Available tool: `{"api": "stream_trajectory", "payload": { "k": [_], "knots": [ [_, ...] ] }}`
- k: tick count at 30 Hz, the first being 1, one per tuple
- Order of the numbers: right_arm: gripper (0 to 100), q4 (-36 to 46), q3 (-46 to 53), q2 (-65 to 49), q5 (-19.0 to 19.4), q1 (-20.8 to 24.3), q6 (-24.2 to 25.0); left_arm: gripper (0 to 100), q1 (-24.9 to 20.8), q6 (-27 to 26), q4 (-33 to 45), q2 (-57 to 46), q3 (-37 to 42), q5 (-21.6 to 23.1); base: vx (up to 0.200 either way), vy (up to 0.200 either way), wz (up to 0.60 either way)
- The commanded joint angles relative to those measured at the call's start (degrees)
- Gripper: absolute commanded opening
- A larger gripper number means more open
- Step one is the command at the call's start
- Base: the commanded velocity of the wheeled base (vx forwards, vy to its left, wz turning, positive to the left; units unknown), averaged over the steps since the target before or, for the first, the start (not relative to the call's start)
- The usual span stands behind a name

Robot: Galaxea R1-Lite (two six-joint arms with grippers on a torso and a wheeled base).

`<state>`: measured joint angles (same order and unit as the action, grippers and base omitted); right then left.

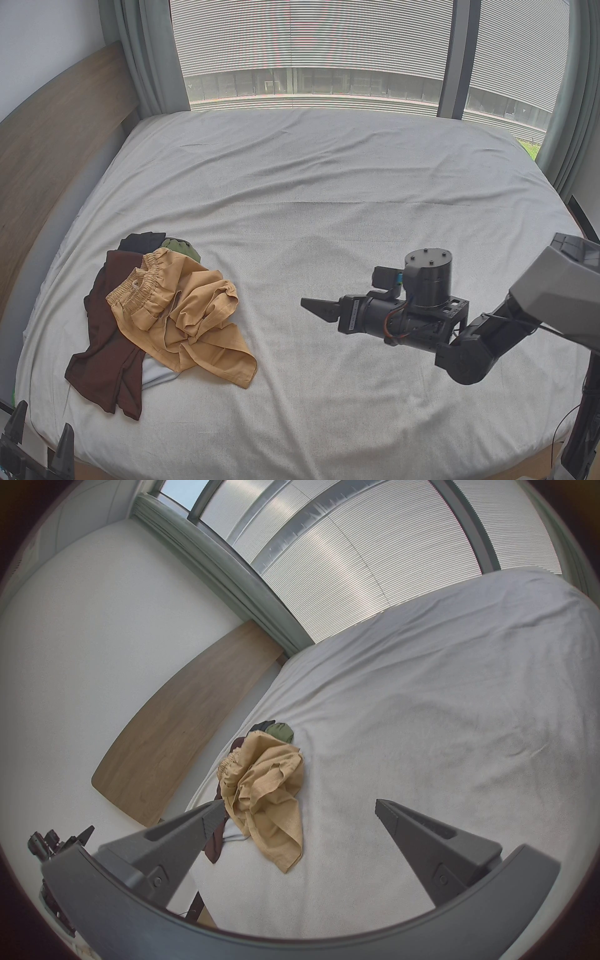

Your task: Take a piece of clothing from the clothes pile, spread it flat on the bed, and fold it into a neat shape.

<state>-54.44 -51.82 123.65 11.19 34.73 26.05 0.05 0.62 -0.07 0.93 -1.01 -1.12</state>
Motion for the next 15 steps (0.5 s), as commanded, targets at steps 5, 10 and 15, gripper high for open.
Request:
{"api": "stream_trajectory", "payload": {
  "k": [5, 10, 15],
  "knots": [
    [100, 0.48, -3.29, 7.22, -0.12, 3.24, 0.40, 100, 0.04, 0.08, -0.01, -0.75, 1.01, -0.02, 0.000, 0.000, 0.00],
    [100, 0.74, -2.93, 8.36, -2.49, 4.12, 0.32, 100, 0.04, -0.01, -0.01, -0.75, 1.01, -0.02, 0.000, 0.000, 0.00],
    [100, 0.48, -3.72, 9.59, -2.05, 5.08, 0.40, 100, 0.04, 0.08, -0.01, -0.75, 1.01, -0.02, 0.000, 0.000, 0.00]
  ]
}}
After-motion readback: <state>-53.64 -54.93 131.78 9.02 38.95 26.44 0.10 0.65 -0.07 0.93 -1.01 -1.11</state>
